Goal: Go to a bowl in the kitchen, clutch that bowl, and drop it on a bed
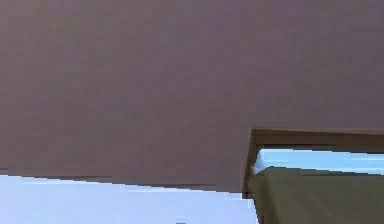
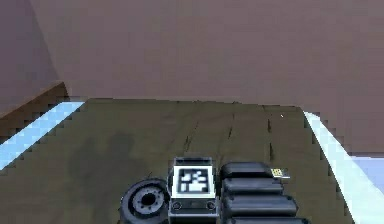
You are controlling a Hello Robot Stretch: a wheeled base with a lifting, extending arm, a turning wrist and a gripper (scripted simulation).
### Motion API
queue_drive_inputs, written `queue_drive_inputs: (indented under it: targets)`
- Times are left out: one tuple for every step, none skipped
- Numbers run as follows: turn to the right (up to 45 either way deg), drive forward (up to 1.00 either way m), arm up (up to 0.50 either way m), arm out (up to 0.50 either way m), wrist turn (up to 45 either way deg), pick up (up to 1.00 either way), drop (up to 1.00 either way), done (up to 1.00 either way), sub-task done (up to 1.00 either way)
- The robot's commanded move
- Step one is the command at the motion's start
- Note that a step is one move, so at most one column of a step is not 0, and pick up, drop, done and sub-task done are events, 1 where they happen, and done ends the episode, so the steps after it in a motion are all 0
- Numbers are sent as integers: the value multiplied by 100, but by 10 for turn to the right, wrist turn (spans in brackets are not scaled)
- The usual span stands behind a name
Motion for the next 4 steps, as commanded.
queue_drive_inputs:
  targets:
    - [0, 10, 0, 0, 0, 0, 0, 0, 0]
    - [30, 0, 0, 0, 0, 0, 0, 0, 0]
    - [0, 0, 0, 48, 0, 0, 0, 0, 0]
    - [0, 0, 0, 0, 450, 0, 0, 0, 0]
